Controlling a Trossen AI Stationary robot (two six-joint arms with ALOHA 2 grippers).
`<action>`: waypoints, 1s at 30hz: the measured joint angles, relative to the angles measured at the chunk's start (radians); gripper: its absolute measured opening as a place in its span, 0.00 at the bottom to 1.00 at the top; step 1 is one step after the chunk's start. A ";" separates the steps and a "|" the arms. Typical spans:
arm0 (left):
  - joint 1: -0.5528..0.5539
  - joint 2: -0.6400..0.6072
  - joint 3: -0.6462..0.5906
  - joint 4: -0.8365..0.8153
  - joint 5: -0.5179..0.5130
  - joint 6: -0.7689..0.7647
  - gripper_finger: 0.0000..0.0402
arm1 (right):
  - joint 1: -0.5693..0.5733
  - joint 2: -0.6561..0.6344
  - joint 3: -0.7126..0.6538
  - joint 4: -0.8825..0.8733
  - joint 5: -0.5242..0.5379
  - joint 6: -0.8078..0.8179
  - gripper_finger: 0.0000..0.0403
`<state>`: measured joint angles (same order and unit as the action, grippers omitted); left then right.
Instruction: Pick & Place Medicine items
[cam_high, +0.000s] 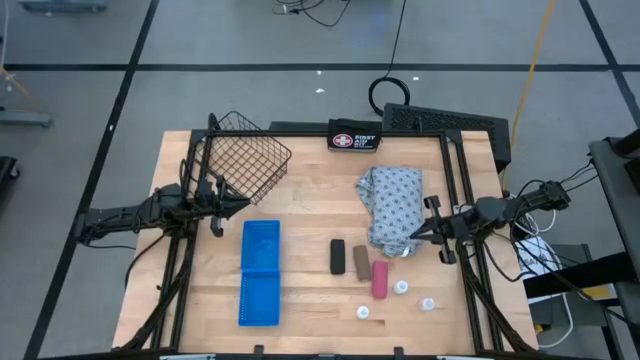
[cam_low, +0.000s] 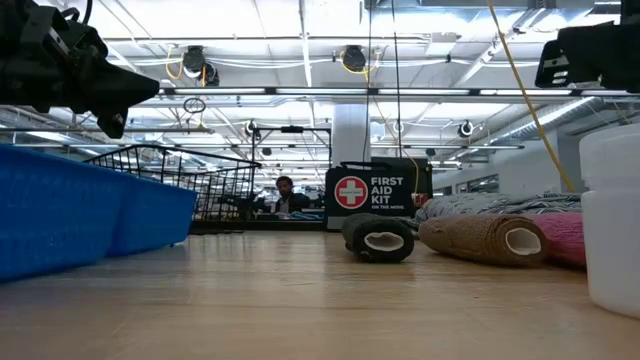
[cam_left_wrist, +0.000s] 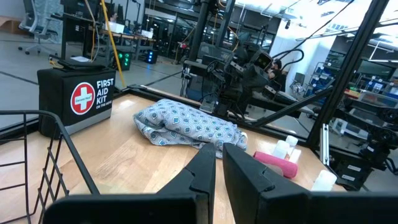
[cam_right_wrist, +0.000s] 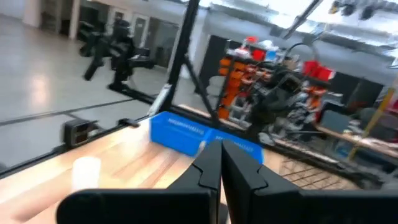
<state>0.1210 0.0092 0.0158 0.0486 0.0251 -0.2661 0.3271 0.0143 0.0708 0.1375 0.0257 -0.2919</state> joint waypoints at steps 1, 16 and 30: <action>0.000 0.000 0.000 0.000 0.000 0.000 0.09 | 0.000 0.001 0.000 0.010 -0.002 0.020 0.01; 0.000 0.000 0.000 0.006 0.000 0.000 0.09 | 0.002 0.001 0.000 0.188 -0.027 0.350 0.01; 0.000 0.000 0.000 0.007 0.000 0.000 0.09 | 0.001 0.146 -0.001 0.225 0.347 0.254 0.04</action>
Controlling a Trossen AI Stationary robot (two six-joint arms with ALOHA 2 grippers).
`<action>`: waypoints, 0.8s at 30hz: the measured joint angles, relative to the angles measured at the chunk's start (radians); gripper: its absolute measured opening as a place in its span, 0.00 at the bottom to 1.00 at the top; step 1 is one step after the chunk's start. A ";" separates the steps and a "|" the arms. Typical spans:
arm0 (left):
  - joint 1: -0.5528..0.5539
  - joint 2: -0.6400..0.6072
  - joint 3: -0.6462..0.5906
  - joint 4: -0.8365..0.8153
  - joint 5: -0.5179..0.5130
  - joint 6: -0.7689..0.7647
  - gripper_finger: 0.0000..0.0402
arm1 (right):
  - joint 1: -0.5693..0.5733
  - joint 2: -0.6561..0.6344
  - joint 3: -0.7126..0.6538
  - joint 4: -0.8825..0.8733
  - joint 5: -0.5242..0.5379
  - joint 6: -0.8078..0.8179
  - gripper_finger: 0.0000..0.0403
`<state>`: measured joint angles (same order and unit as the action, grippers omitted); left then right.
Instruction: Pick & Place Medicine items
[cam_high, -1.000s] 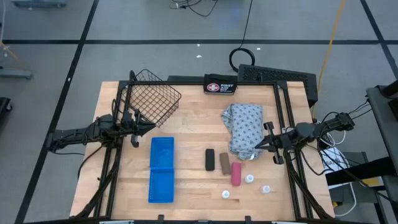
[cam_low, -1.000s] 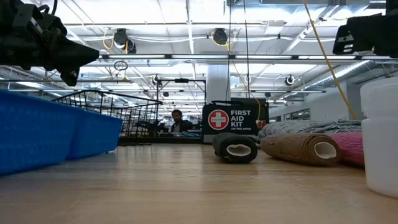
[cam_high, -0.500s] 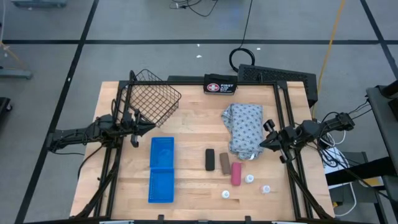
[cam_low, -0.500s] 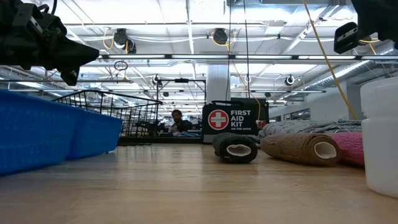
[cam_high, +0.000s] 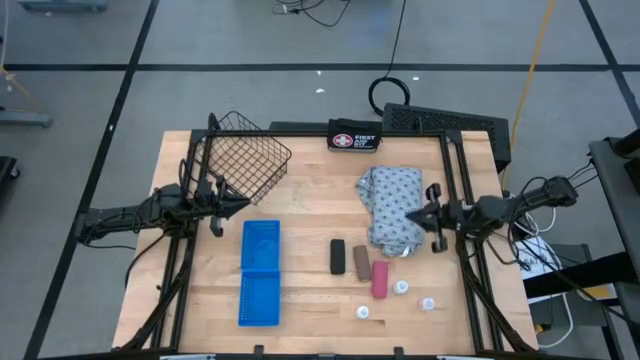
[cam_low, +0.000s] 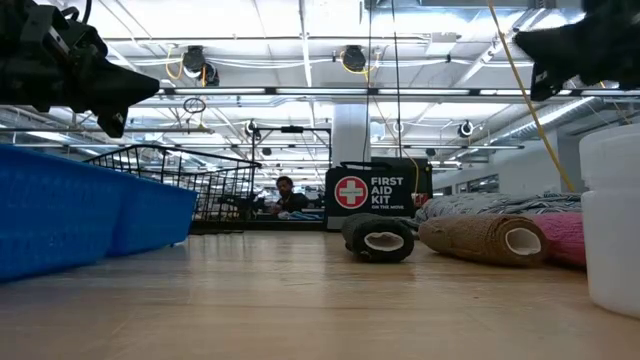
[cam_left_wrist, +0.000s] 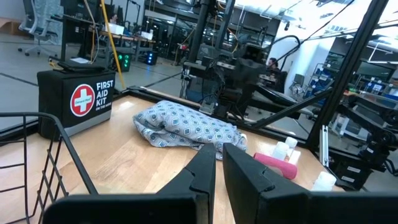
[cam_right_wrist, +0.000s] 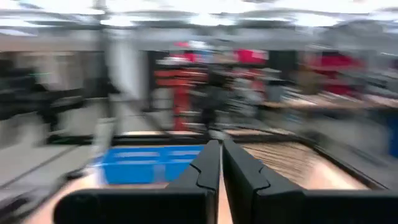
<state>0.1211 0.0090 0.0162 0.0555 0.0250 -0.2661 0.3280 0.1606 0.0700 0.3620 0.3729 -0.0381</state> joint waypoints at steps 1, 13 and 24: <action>0.000 0.000 0.000 0.000 0.000 0.000 0.09 | 0.000 0.019 0.000 0.014 0.043 0.002 0.07; 0.000 0.000 0.000 0.000 0.000 0.000 0.09 | -0.137 0.353 0.456 -0.665 0.330 0.236 0.68; 0.000 0.000 0.000 0.001 0.000 0.000 0.09 | -0.670 0.856 0.932 -1.116 -0.215 0.062 0.70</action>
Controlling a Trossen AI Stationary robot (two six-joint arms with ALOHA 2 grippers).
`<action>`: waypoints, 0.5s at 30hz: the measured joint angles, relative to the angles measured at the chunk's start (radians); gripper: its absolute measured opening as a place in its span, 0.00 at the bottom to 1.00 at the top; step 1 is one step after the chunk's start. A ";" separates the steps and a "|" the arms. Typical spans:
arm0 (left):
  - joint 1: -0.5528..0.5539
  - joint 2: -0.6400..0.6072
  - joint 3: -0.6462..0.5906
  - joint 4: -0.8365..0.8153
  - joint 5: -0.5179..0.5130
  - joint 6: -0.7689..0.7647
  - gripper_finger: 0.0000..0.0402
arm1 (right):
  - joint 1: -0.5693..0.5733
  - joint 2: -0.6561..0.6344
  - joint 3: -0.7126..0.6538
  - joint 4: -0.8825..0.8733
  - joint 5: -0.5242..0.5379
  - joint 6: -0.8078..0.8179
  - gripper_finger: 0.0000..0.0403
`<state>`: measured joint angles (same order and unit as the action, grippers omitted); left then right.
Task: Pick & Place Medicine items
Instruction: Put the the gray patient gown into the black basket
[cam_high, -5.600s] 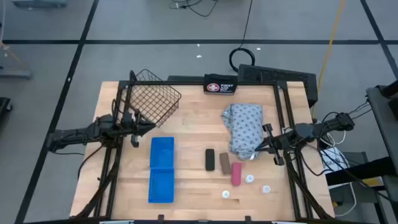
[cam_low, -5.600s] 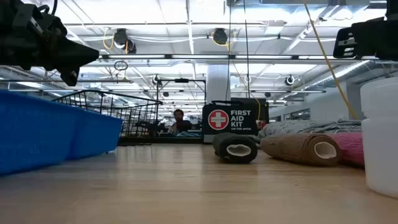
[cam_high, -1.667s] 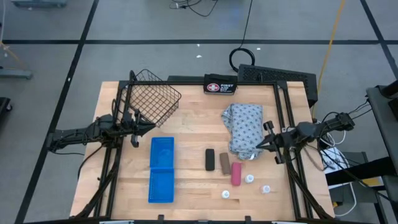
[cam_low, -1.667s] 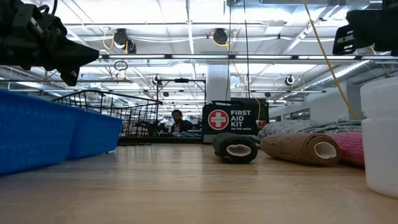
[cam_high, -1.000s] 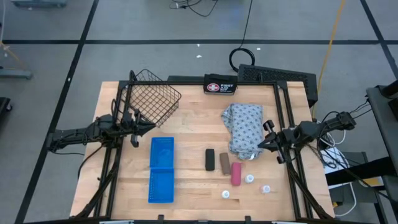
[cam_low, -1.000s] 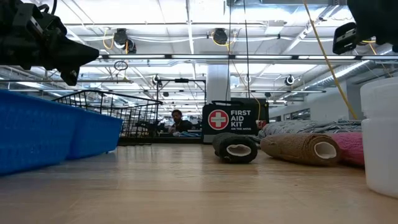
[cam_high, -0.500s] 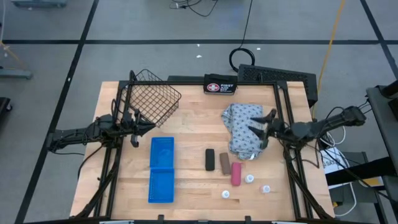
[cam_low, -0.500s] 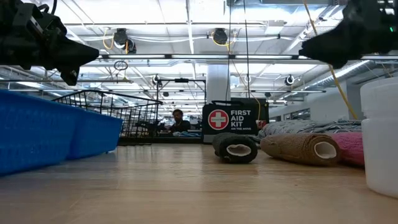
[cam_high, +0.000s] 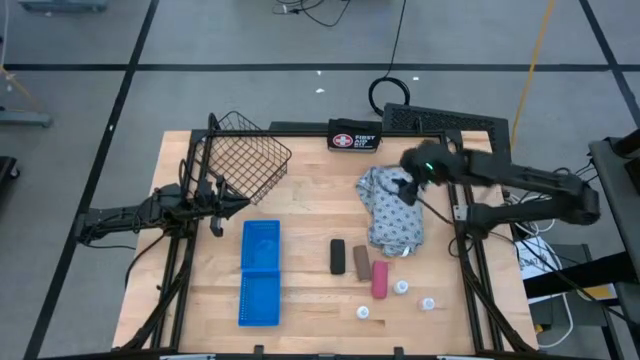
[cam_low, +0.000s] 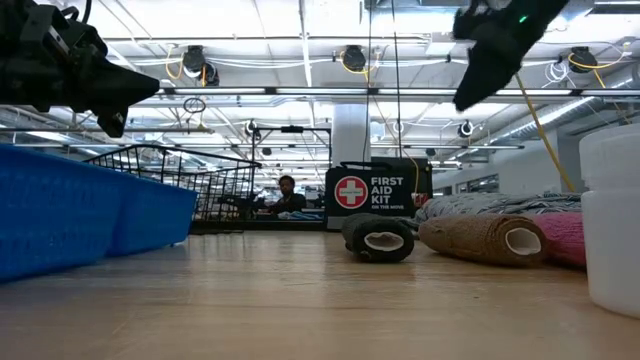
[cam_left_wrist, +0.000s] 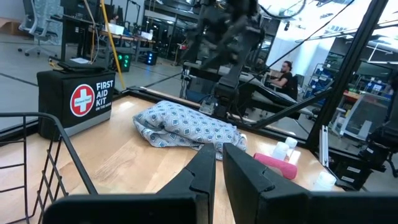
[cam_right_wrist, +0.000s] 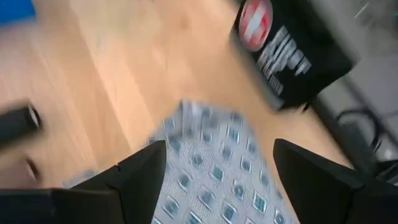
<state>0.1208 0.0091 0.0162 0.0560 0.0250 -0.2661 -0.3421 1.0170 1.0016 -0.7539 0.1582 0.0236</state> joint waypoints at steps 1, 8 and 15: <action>0.000 0.000 0.000 0.000 0.000 0.000 0.09 | -0.047 0.042 0.012 0.000 -0.053 -0.038 0.69; 0.000 0.000 0.000 0.000 0.000 0.000 0.09 | -0.322 0.332 0.038 -0.005 -0.161 -0.122 0.70; 0.000 0.000 0.000 0.000 0.000 0.000 0.09 | -0.507 0.512 0.038 -0.004 -0.417 -0.209 0.71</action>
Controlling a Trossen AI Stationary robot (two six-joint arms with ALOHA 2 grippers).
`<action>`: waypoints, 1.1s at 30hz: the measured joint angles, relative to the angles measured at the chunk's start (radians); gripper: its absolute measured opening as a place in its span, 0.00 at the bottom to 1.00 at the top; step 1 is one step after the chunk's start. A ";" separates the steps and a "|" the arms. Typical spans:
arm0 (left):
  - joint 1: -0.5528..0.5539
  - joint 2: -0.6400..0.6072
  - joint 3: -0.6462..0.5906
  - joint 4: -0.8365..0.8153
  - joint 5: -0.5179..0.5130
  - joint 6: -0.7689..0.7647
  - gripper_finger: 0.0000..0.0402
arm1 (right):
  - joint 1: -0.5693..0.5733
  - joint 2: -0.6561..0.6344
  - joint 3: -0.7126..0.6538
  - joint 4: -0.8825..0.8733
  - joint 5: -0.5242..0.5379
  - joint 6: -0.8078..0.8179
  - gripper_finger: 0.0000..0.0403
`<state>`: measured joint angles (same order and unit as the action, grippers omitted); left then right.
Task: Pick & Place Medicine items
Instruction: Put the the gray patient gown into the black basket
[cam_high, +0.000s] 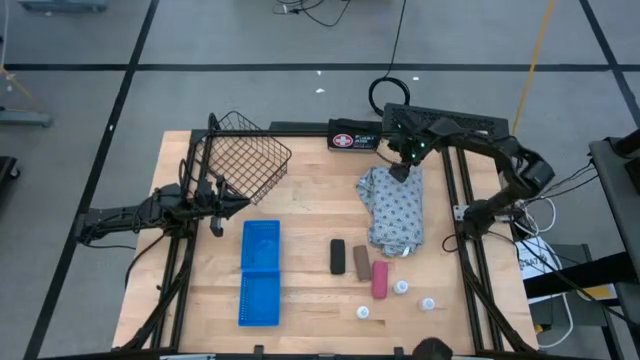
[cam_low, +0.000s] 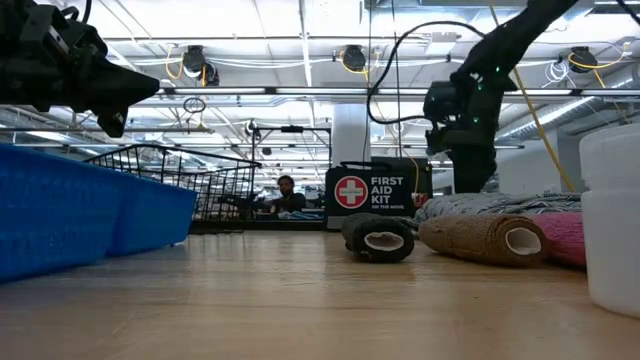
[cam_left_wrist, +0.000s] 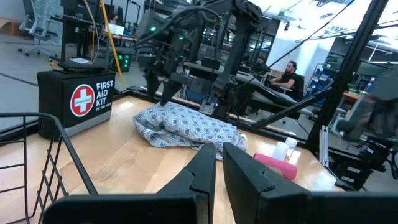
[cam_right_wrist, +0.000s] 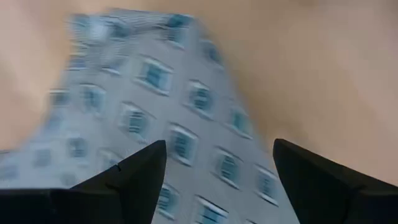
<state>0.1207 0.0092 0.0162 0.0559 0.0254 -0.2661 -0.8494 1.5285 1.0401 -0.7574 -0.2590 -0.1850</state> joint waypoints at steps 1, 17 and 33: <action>0.000 0.000 0.000 0.000 0.000 0.000 0.09 | -0.016 0.012 0.000 0.001 -0.046 -0.015 0.71; 0.000 0.000 0.000 0.000 0.000 0.000 0.09 | -0.086 0.057 -0.034 -0.092 -0.231 -0.201 0.70; 0.000 0.000 0.000 0.000 0.000 0.000 0.09 | 0.002 0.054 -0.215 0.030 0.045 -0.290 0.60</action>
<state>0.1208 0.0090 0.0162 0.0559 0.0251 -0.2661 -0.8474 1.5822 0.8253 -0.7276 -0.2139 -0.4747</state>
